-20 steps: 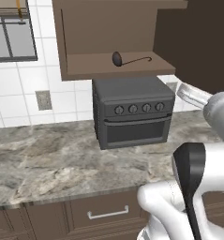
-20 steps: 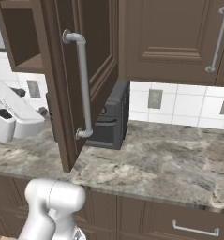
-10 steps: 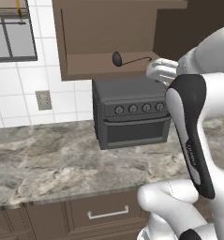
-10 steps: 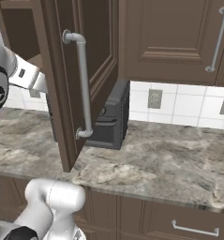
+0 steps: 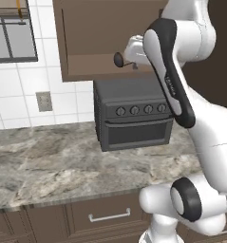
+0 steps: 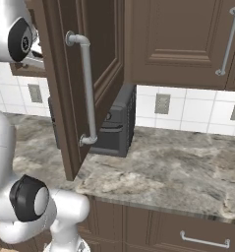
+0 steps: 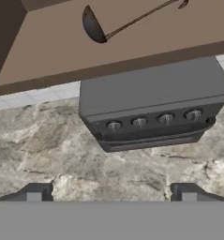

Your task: Open the cabinet and move the ladle to the pot. Then close the cabinet.

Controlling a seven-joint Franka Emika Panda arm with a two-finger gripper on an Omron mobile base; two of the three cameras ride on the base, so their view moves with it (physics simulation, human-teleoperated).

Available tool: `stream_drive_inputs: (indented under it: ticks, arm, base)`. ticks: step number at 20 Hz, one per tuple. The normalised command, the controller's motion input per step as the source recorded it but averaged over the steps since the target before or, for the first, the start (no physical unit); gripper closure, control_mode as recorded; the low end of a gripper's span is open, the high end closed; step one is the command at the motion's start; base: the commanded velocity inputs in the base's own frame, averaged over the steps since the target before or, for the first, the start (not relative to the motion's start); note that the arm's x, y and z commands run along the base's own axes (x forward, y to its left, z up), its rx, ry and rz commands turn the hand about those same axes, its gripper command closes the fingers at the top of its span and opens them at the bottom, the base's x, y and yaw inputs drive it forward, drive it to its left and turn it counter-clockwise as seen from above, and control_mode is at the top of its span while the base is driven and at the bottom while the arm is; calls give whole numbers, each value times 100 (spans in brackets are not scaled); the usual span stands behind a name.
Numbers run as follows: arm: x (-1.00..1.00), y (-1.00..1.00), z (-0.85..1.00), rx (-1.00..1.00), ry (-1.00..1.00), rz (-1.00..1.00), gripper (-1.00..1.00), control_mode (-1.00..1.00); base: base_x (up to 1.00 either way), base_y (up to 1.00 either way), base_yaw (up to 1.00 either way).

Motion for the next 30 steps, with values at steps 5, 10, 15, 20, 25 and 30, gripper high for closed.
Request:
stream_drive_inputs:
  ticks: [5, 10, 15, 20, 25, 30]
  arm:
    - [76, 10, -22, -5, 1, 9, -100, -100]
    - [57, 6, -48, -7, -5, 8, -100, -100]
    - [46, 0, -18, -2, -11, 6, -100, -100]
    - [46, 0, 0, 0, -12, 6, -100, -100]
    - [56, 1, 0, 0, -3, 4, -100, -100]
    - [67, 0, 0, 0, 0, 1, -100, -100]
  base:
    - [0, 0, 0]
    - [0, 0, 0]
    - [0, 0, 0]
    - [0, 0, 0]
    - [0, 0, 0]
    - [0, 0, 0]
